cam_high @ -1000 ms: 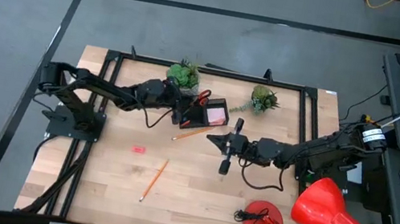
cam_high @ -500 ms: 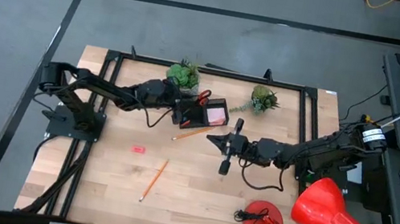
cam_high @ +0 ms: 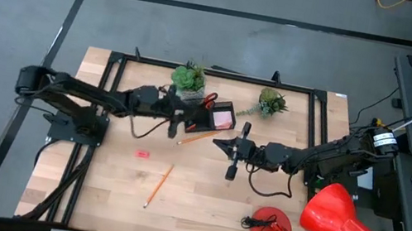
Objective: Pick and place office supplies into organizer
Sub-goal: Put the bottom orange pencil into the black desk organizer
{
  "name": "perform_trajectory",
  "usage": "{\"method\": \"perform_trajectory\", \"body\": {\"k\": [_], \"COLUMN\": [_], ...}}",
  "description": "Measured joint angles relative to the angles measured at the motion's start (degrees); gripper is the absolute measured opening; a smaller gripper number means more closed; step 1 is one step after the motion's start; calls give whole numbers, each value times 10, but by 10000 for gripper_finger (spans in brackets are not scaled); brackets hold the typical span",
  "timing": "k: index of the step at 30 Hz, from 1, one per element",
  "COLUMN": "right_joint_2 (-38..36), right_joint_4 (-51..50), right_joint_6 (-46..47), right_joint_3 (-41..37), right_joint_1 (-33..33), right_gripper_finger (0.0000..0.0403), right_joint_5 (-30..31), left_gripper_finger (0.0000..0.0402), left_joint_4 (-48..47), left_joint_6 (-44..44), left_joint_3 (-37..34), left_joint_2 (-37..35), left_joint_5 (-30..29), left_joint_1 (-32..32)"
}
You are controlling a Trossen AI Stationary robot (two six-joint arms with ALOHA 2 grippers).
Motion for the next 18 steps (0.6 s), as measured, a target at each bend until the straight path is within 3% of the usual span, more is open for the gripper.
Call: {"method": "perform_trajectory", "body": {"k": [8,12,18], "right_joint_2": [0,0,0], "right_joint_4": [0,-4,-32], "right_joint_6": [1,1,12], "right_joint_3": [0,0,0], "right_joint_1": [-7,-7,-7], "right_gripper_finger": [5,5,5], "right_joint_5": [2,2,2], "left_gripper_finger": [52,9,1], "left_joint_4": [-173,-237,-334], "left_joint_6": [6,-54,-184], "left_joint_3": [0,0,12], "left_joint_2": [-89,-117,-108], "left_joint_5": [-111,-156,-214], "left_joint_1": [-128,-184,-263]}}
